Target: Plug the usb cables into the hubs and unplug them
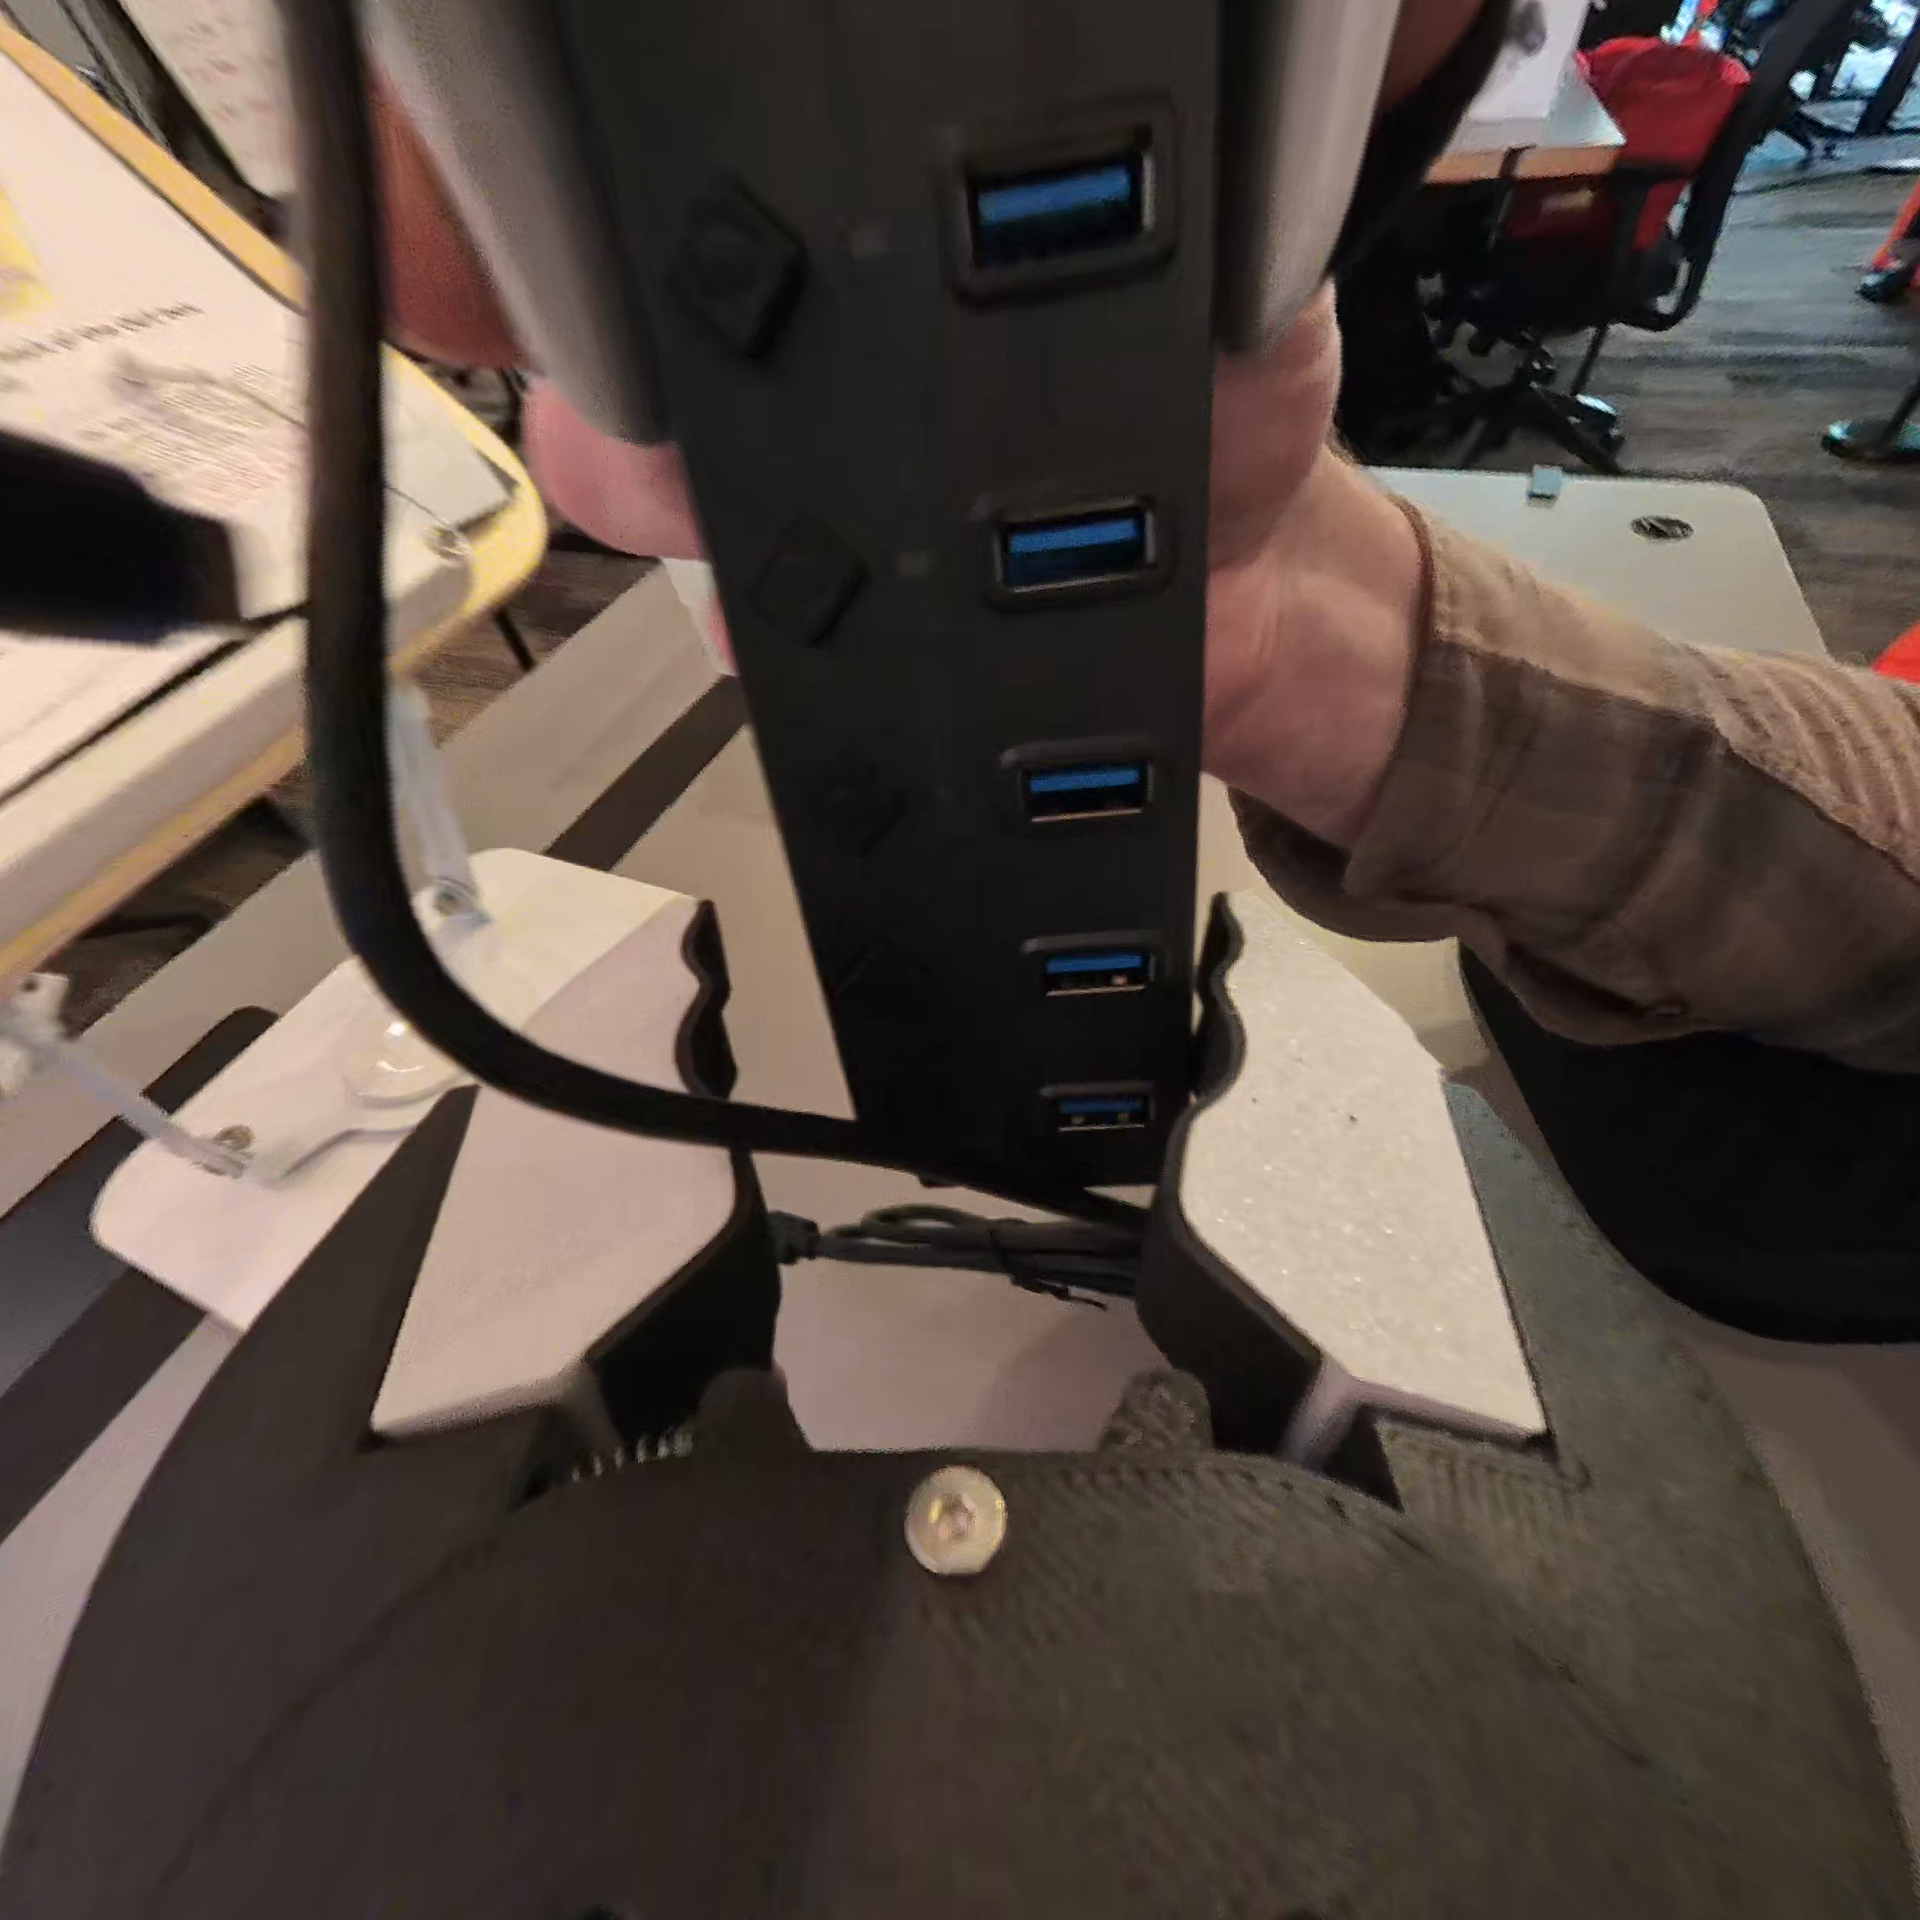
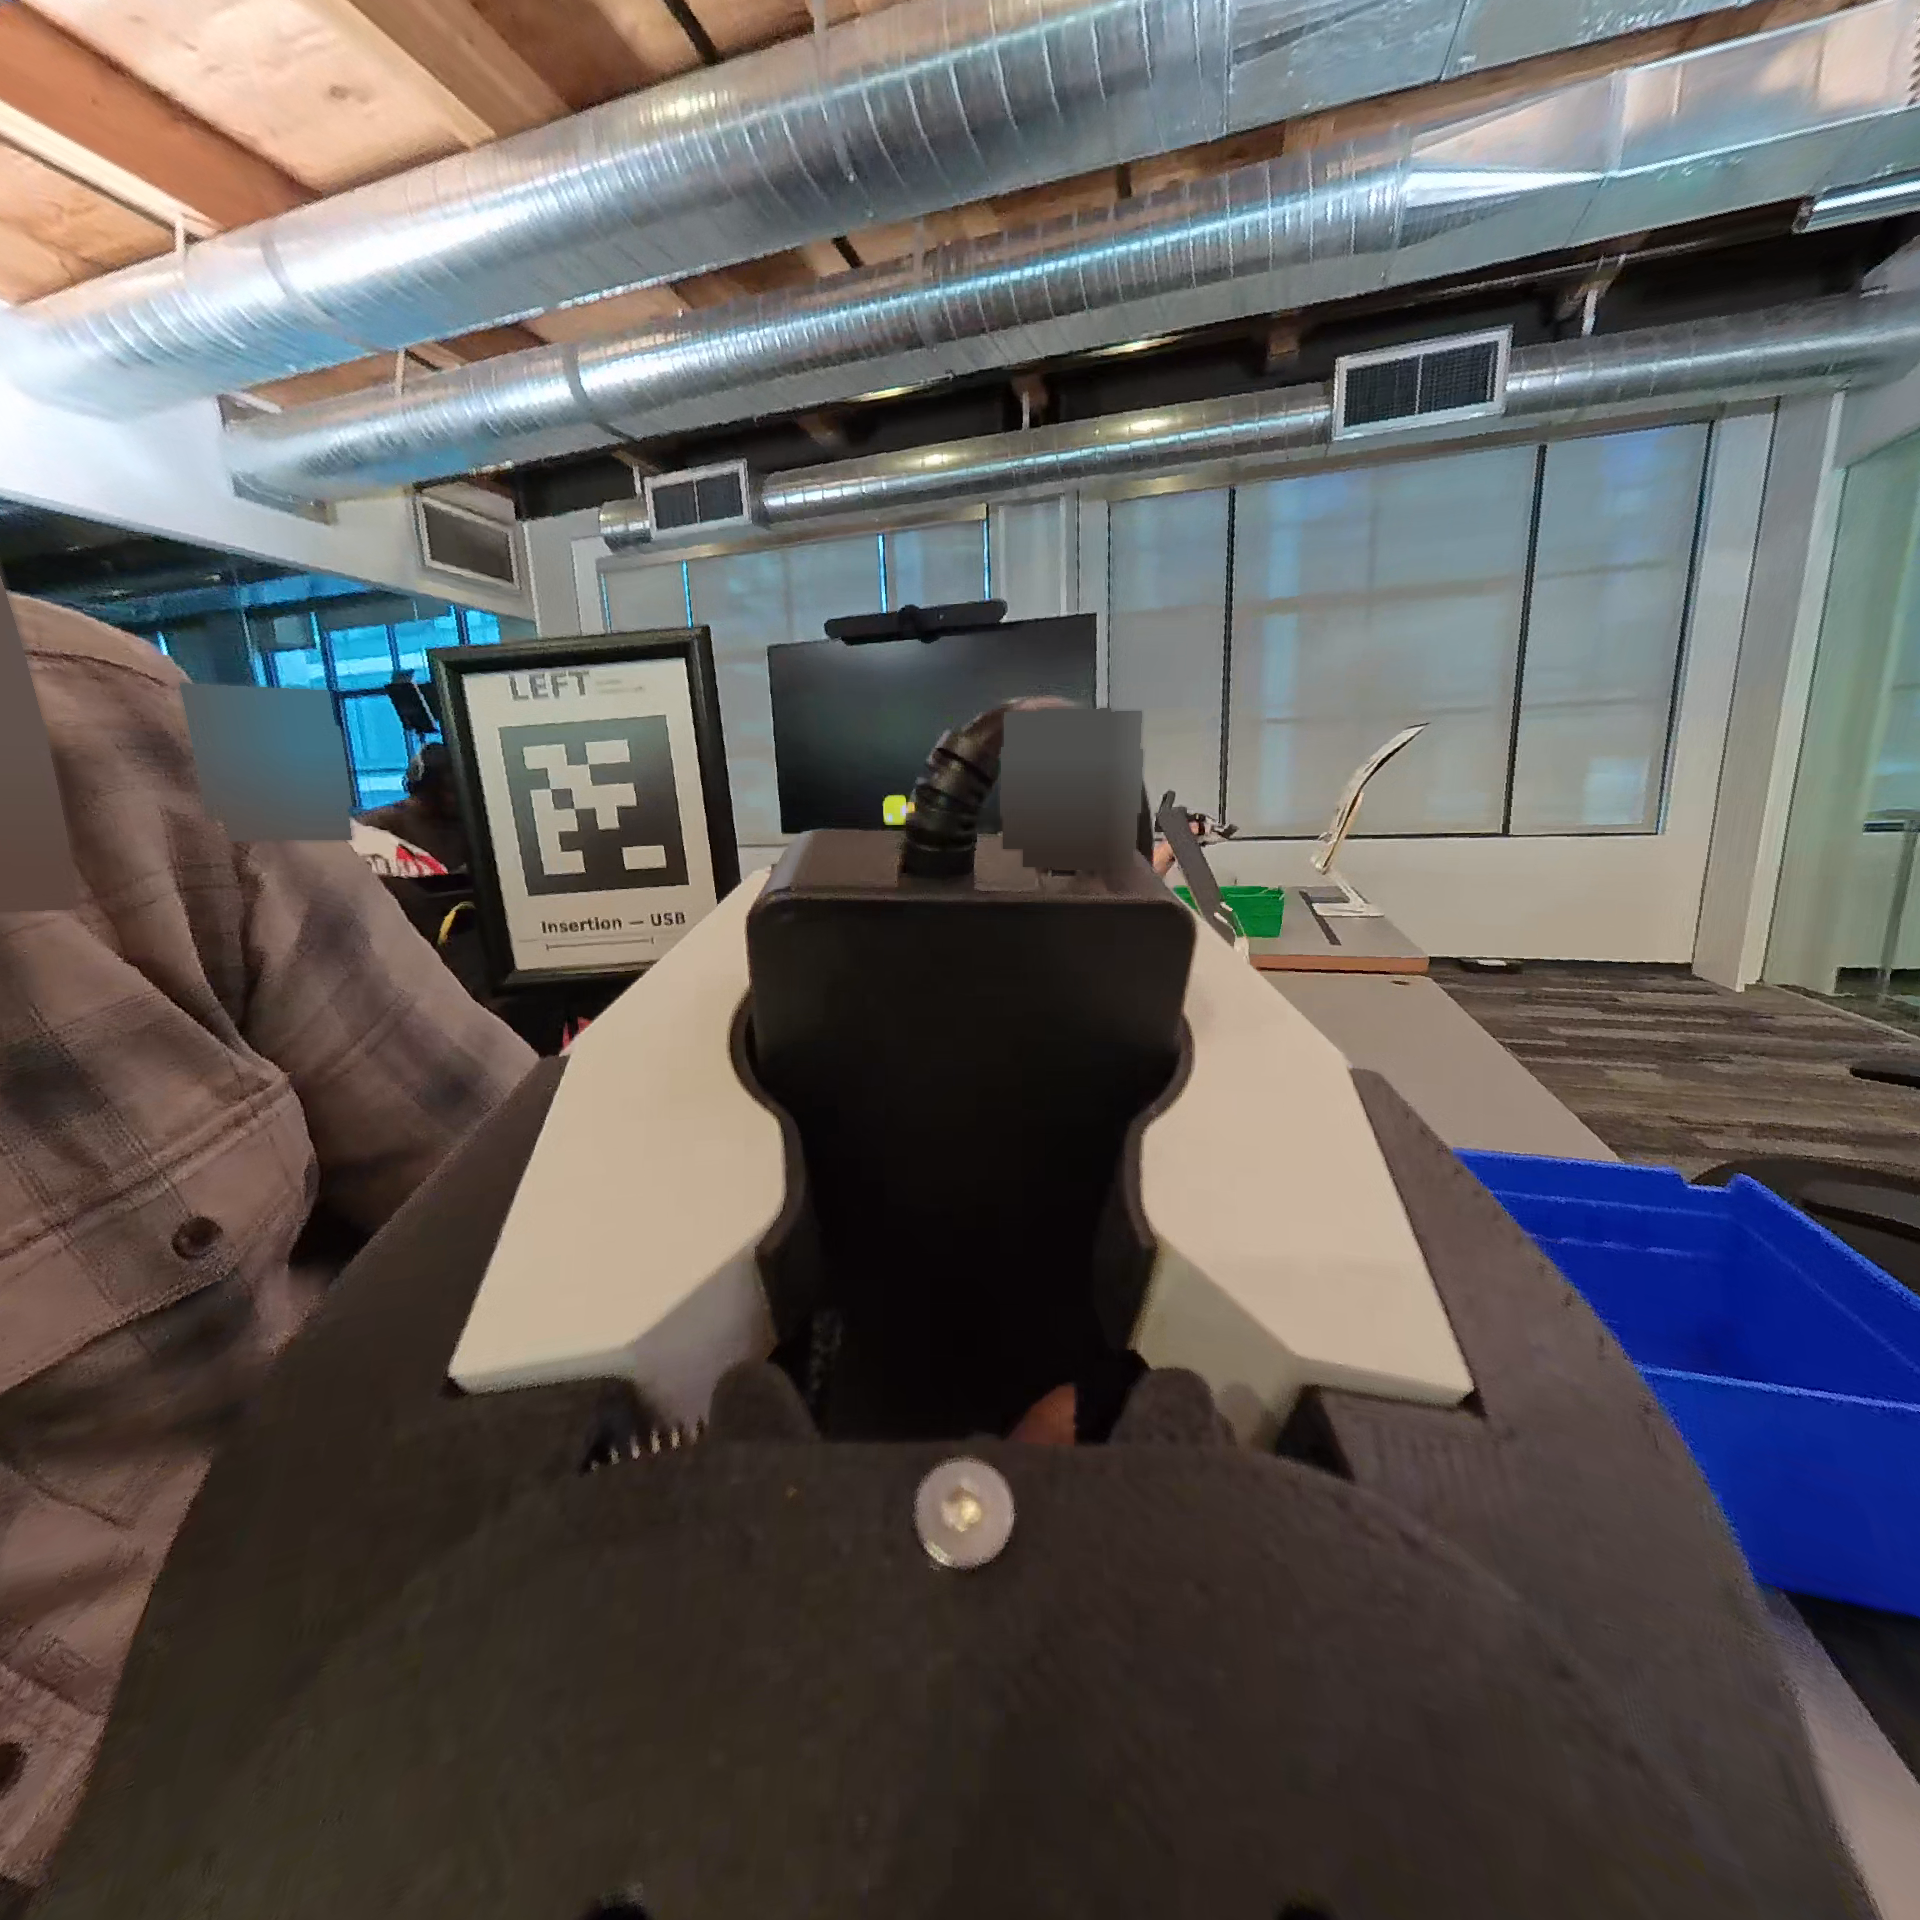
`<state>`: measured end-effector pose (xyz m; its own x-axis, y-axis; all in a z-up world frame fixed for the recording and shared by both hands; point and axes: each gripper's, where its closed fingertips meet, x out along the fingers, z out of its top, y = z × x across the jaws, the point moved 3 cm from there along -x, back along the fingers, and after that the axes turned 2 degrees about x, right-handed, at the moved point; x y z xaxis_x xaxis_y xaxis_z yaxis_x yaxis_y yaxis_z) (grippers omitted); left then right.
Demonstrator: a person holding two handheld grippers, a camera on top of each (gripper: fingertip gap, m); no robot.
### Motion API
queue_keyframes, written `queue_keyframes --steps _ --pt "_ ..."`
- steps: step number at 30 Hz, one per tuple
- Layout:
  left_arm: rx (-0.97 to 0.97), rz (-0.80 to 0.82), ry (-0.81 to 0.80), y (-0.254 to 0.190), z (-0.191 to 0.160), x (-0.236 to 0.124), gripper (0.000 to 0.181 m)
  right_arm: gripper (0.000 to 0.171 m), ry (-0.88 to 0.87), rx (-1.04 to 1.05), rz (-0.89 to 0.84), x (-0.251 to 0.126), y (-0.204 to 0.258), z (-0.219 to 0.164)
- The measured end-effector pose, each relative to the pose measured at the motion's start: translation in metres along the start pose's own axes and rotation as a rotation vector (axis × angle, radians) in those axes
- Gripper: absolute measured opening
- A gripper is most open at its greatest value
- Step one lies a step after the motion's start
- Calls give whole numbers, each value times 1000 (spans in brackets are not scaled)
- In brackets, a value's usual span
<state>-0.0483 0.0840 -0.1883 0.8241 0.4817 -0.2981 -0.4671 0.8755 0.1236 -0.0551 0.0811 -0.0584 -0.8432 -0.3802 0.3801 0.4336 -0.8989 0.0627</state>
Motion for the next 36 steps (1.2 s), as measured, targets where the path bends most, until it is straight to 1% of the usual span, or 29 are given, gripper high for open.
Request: queue_keyframes --steps 2,4,7,10,13,15,19,21,24,26,27,28,29,30,32,33,34,36 --pt "24 -23 -25 -5 -2 2 65 63 2 -10 -2 0 -1 -2" --pt "-23 -38 -68 -5 0 1 64 63 -10 0 -4 -3 -3 -1" --pt "-24 -46 -41 -4 -1 -3 64 64 -9 2 -8 -4 -4 -2" --pt "21 -60 41 0 -4 -14 63 65 75 -35 -36 -8 -4 -8" --pt "104 -77 167 5 -8 -32 63 76 236 -120 -96 -11 -4 -21" --pt "157 -90 255 9 -10 -45 63 73 340 -159 -109 -14 -3 -31" --pt "265 -142 435 16 -12 -70 64 87 486 -226 -129 -19 1 -44" --pt "296 -148 492 21 -10 -78 63 87 547 -260 -167 -22 -1 -48" --pt "318 -157 563 29 -12 -87 64 90 593 -281 -190 -26 1 -47" --pt "317 -157 581 33 -15 -90 64 85 639 -285 -208 -29 1 -50" --pt "317 -155 579 33 -15 -89 64 81 691 -286 -232 -33 -3 -56" --pt "299 -174 578 32 -17 -89 64 67 724 -306 -248 -36 -7 -62" --pt "295 -173 559 31 -17 -87 64 53 716 -306 -248 -36 -9 -65" --pt "286 -167 548 30 -19 -85 63 49 706 -271 -236 -35 -12 -67" --pt "275 -149 538 32 -26 -81 64 52 717 -252 -241 -38 -18 -74" --pt "262 -147 523 33 -29 -81 63 56 733 -244 -254 -42 -21 -77" --pt "244 -151 515 33 -30 -80 63 62 745 -236 -266 -46 -23 -78" --pt "241 -132 504 37 -32 -80 64 81 733 -257 -277 -52 -25 -75"
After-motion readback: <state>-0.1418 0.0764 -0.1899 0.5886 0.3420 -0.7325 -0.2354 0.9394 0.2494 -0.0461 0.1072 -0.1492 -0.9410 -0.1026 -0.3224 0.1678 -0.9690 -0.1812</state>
